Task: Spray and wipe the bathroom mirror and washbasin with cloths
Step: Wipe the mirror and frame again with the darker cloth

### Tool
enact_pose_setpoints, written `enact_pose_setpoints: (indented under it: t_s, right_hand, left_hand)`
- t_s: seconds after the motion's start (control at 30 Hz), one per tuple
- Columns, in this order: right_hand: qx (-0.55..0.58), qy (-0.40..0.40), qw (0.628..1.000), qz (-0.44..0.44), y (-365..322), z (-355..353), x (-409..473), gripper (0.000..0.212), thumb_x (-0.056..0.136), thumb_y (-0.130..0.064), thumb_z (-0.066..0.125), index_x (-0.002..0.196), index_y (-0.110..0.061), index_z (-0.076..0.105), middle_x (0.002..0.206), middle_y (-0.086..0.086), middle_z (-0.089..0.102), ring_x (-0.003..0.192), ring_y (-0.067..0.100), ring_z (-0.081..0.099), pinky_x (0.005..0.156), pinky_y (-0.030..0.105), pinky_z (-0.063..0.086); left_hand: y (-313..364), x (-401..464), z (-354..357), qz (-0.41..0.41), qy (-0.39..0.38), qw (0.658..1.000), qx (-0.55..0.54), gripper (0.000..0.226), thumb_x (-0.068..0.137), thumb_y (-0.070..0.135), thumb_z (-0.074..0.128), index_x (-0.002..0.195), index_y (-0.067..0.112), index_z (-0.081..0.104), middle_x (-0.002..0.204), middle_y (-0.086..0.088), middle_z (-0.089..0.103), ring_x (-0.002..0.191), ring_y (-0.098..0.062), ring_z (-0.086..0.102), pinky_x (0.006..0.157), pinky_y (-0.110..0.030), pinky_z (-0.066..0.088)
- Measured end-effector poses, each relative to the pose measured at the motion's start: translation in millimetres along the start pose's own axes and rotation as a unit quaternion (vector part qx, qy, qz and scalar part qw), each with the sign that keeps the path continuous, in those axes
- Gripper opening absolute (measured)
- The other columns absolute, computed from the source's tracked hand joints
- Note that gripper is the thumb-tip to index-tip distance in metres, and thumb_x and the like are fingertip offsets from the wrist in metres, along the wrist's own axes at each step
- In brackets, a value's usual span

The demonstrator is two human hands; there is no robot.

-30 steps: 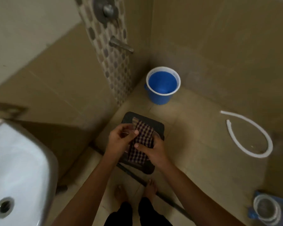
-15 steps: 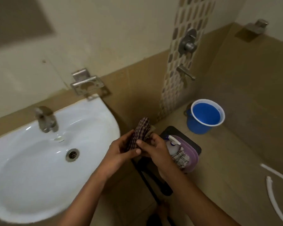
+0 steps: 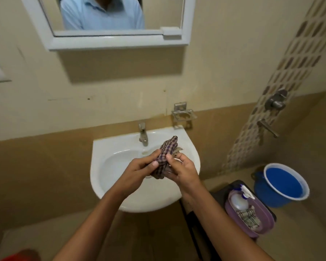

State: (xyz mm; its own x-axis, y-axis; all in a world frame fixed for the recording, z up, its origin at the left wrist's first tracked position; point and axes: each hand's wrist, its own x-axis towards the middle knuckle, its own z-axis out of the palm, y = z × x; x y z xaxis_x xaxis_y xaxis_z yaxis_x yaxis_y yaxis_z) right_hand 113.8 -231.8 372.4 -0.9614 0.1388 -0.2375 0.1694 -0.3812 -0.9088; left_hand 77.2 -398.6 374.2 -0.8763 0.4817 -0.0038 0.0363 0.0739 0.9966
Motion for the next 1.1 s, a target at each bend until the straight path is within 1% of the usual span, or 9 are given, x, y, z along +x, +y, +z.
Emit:
enact_pose_setpoints:
  t_s: [0.23, 0.37, 0.53, 0.63, 0.73, 0.83, 0.9, 1.03, 1.1]
  right_hand:
    - [0.039, -0.043, 0.998, -0.021, -15, 50, 3, 0.029, 0.096, -0.017, 0.064, 0.117, 0.002, 0.056, 0.110, 0.025, 0.071, 0.103, 0.035, 0.071, 0.086, 0.042, 0.059]
    - [0.048, -0.074, 0.996, -0.019, -19, 63, 21, 0.031, 0.095, -0.016, 0.064, 0.121, -0.001, 0.057, 0.114, 0.019, 0.072, 0.108, 0.033, 0.069, 0.093, 0.049, 0.056]
    - [0.005, -0.112, 0.994, 0.016, -15, 61, 49, 0.031, 0.092, -0.013, 0.066, 0.123, -0.009, 0.062, 0.117, 0.009, 0.073, 0.109, 0.024, 0.070, 0.100, 0.044, 0.053]
    - [-0.076, -0.100, 0.992, 0.029, -18, 51, 68, 0.026, 0.089, -0.012, 0.070, 0.113, -0.004, 0.065, 0.112, 0.015, 0.072, 0.104, 0.027, 0.070, 0.099, 0.044, 0.054]
    - [-0.028, -0.080, 0.996, -0.011, -38, 33, 94, 0.023, 0.095, -0.009, 0.057, 0.117, -0.004, 0.062, 0.119, 0.019, 0.068, 0.114, 0.032, 0.065, 0.102, 0.047, 0.049]
    - [0.091, -0.190, 0.977, -0.047, -72, 29, 113, 0.054, 0.093, -0.047, 0.057, 0.132, -0.009, 0.057, 0.132, 0.015, 0.063, 0.125, 0.030, 0.058, 0.109, 0.050, 0.043]
    - [0.049, -0.244, 0.966, -0.071, -96, 42, 117, 0.068, 0.077, -0.060, 0.072, 0.126, -0.014, 0.062, 0.128, 0.014, 0.066, 0.121, 0.029, 0.061, 0.102, 0.045, 0.050]
    - [0.055, -0.323, 0.942, -0.076, -117, 67, 121, 0.066, 0.067, -0.044, 0.087, 0.120, -0.009, 0.066, 0.122, 0.018, 0.068, 0.116, 0.034, 0.064, 0.094, 0.042, 0.055]
    - [0.066, -0.345, 0.933, -0.083, -119, 75, 118, 0.050, 0.072, -0.031, 0.085, 0.114, -0.010, 0.071, 0.116, 0.018, 0.069, 0.110, 0.032, 0.066, 0.090, 0.041, 0.056]
  left_hand:
    - [22, -4, -35, 0.056, 0.047, 0.995, 0.063, 0.058, 0.085, 0.025, 0.074, 0.139, 0.020, 0.055, 0.139, 0.014, 0.058, 0.134, -0.006, 0.049, 0.106, -0.028, 0.044]
    - [44, 12, -52, 0.055, 0.129, 0.990, -0.010, 0.030, 0.098, 0.016, 0.054, 0.125, 0.008, 0.066, 0.116, -0.003, 0.073, 0.112, -0.019, 0.067, 0.092, -0.029, 0.053]
    - [76, 42, -72, 0.047, 0.221, 0.966, -0.123, 0.032, 0.101, 0.022, 0.047, 0.114, 0.000, 0.065, 0.100, -0.009, 0.073, 0.091, -0.020, 0.068, 0.076, -0.029, 0.054]
    - [88, 62, -78, 0.050, 0.228, 0.962, -0.140, 0.032, 0.102, 0.022, 0.045, 0.114, 0.000, 0.065, 0.099, -0.010, 0.073, 0.089, -0.020, 0.068, 0.072, -0.028, 0.054]
    - [103, 77, -80, 0.054, 0.202, 0.965, -0.158, 0.031, 0.102, 0.019, 0.043, 0.112, -0.002, 0.065, 0.098, -0.011, 0.073, 0.088, -0.020, 0.070, 0.072, -0.025, 0.056]
    - [113, 88, -80, 0.054, 0.165, 0.971, -0.162, 0.027, 0.100, 0.020, 0.045, 0.103, 0.002, 0.065, 0.092, -0.009, 0.071, 0.083, -0.018, 0.069, 0.075, -0.026, 0.056]
    - [118, 93, -81, 0.048, 0.143, 0.978, -0.145, 0.025, 0.097, 0.022, 0.048, 0.098, 0.003, 0.065, 0.089, -0.008, 0.070, 0.080, -0.018, 0.067, 0.076, -0.028, 0.054]
    - [133, 102, -83, 0.056, 0.165, 0.983, -0.057, 0.027, 0.102, 0.025, 0.046, 0.093, 0.008, 0.064, 0.085, -0.005, 0.070, 0.078, -0.017, 0.067, 0.074, -0.028, 0.054]
    - [139, 104, -88, 0.080, 0.194, 0.977, 0.031, 0.028, 0.103, 0.028, 0.046, 0.090, 0.010, 0.063, 0.078, 0.001, 0.069, 0.073, -0.013, 0.065, 0.071, -0.026, 0.053]
